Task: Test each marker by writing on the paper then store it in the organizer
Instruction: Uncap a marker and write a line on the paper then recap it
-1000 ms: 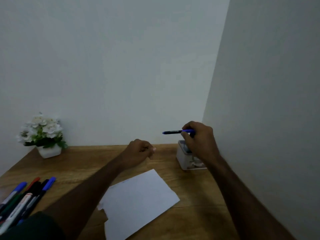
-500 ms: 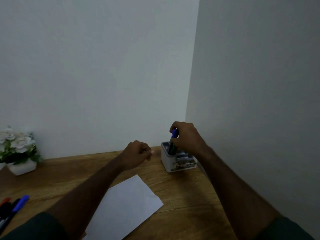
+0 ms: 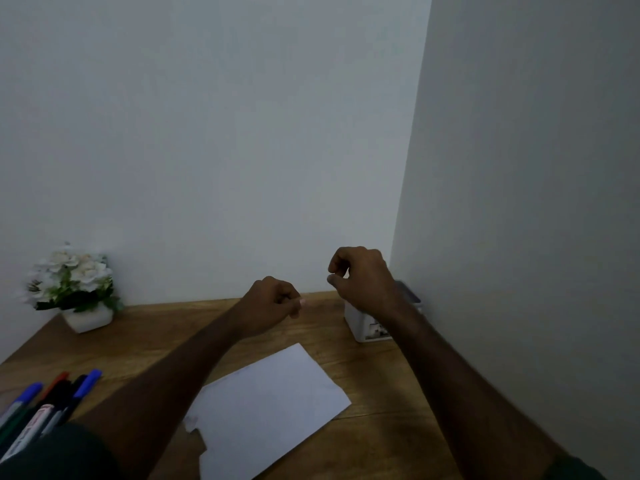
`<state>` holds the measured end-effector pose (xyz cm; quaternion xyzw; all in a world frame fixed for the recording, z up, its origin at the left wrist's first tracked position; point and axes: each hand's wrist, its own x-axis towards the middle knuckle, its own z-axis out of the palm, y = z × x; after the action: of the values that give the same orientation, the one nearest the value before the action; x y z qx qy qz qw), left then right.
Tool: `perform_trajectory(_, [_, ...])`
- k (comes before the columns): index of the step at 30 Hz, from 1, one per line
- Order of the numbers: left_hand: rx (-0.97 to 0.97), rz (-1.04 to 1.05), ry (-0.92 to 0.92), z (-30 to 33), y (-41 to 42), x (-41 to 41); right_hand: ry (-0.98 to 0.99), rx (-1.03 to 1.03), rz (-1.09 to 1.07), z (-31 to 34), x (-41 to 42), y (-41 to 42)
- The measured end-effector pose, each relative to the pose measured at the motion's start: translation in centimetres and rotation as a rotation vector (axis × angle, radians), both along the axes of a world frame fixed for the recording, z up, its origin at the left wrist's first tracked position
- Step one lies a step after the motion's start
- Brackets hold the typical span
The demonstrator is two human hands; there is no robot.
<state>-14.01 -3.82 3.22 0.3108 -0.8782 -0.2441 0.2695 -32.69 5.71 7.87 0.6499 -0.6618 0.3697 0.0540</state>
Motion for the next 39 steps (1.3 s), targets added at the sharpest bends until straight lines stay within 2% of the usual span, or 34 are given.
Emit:
perform_trajectory(6, [0.005, 0.119, -0.020, -0.1, 0.6, 7.9, 0.015, 0.071, 0.188, -2.8, 8.5, -2.1])
perform_trajectory(15, [-0.006, 0.415, 0.001, -1.5, 2.0, 24.7, 0.046, 0.232, 0.474, -7.1, 22.5, -4.4])
perform_trajectory(20, [0.009, 0.522, -0.026, -3.4, 2.5, 31.6, 0.029, 0.360, 0.542, -9.4, 28.2, -5.2])
perform_trajectory(26, [0.040, 0.565, -0.035, -5.3, 2.5, 33.8, -0.008, 0.423, 0.567, -10.9, 32.3, -5.6])
perform_trajectory(30, [0.053, 0.565, -0.038, -6.0, 2.1, 33.6, -0.010, 0.378, 0.461, -11.3, 33.6, -5.8])
perform_trajectory(35, [0.075, 0.552, -0.029, -6.1, 1.6, 32.9, 0.020, 0.429, 0.308, -11.4, 33.5, -6.6])
perform_trajectory(39, [0.017, 0.535, 0.091, -5.9, 1.6, 31.2, 0.000, 0.427, 0.294, -10.8, 32.0, -6.9])
